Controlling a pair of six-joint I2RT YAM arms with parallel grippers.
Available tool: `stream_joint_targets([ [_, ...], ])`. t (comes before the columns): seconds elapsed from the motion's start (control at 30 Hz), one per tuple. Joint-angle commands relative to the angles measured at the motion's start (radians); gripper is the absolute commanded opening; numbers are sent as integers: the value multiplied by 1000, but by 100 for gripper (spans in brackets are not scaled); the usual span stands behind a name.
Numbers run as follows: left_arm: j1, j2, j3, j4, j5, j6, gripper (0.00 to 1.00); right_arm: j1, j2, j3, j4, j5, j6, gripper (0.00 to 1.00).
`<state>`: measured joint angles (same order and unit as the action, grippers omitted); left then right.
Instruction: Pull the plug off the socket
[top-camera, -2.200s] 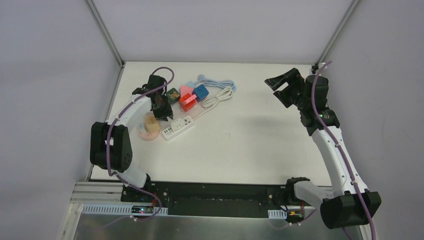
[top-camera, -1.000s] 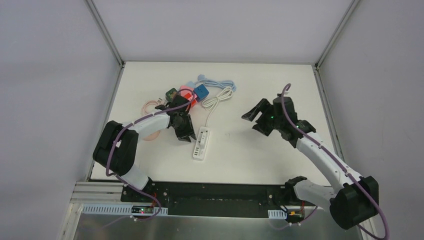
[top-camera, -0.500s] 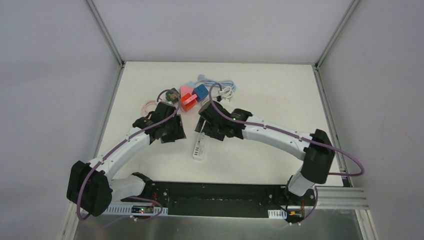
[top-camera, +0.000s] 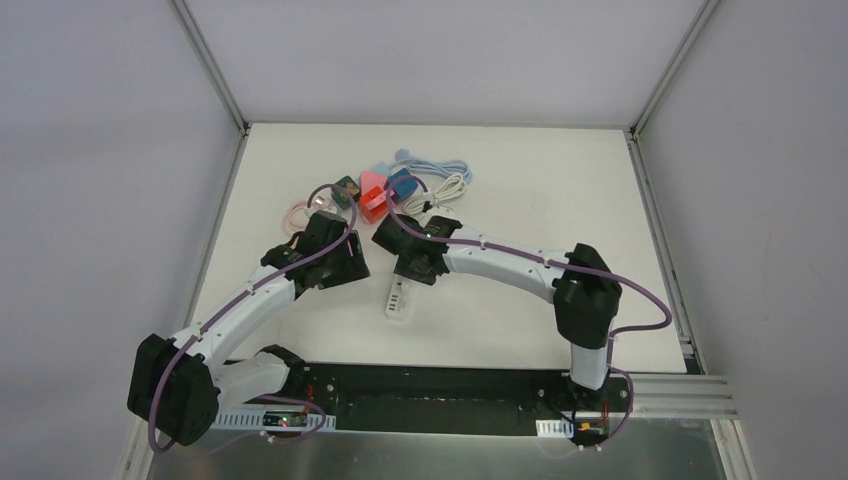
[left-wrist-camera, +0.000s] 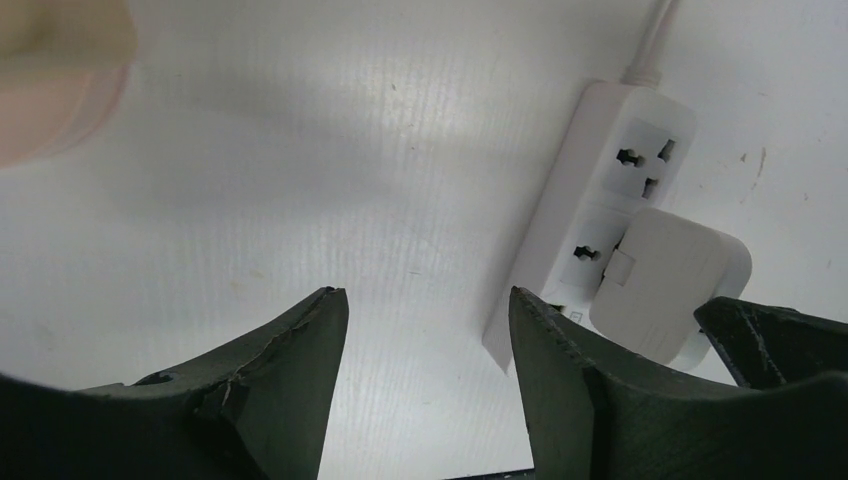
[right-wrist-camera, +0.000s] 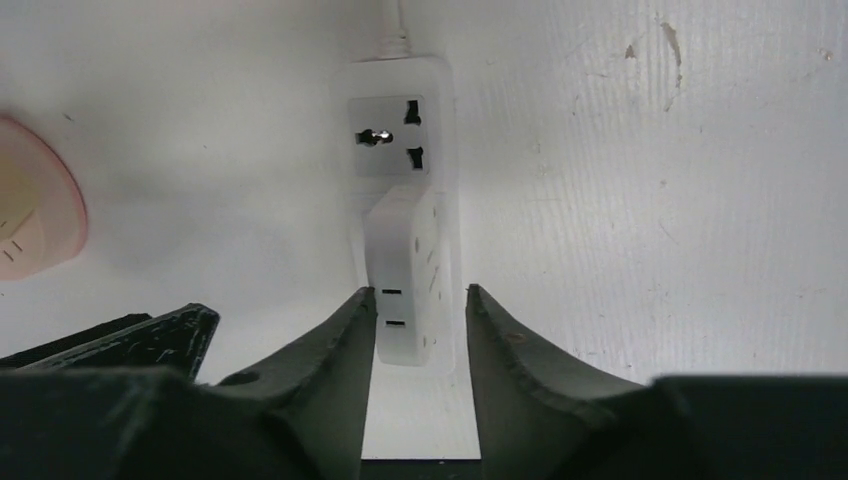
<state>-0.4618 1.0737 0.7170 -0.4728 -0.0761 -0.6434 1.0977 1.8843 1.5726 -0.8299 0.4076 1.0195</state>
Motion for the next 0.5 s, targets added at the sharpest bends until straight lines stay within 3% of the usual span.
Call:
stream_joint_targets([
  [0.0,7,34,-8,88,139,-7,62,8,-41,-39,2,19,-9,36],
  [0.13,8,98,18,102,268,26,61,7,-95,-110,83,-7,-31,23],
  [0.23,6,139,21,128,332,17,59,7,-116,-149,121,-22,-45,23],
  [0.37,6,198,22,144,366,-16,58,10,-127,-147,157,-38,-75,49],
  [0.47,6,231,16,166,403,-47,56,11,-134,-145,197,-41,-98,61],
])
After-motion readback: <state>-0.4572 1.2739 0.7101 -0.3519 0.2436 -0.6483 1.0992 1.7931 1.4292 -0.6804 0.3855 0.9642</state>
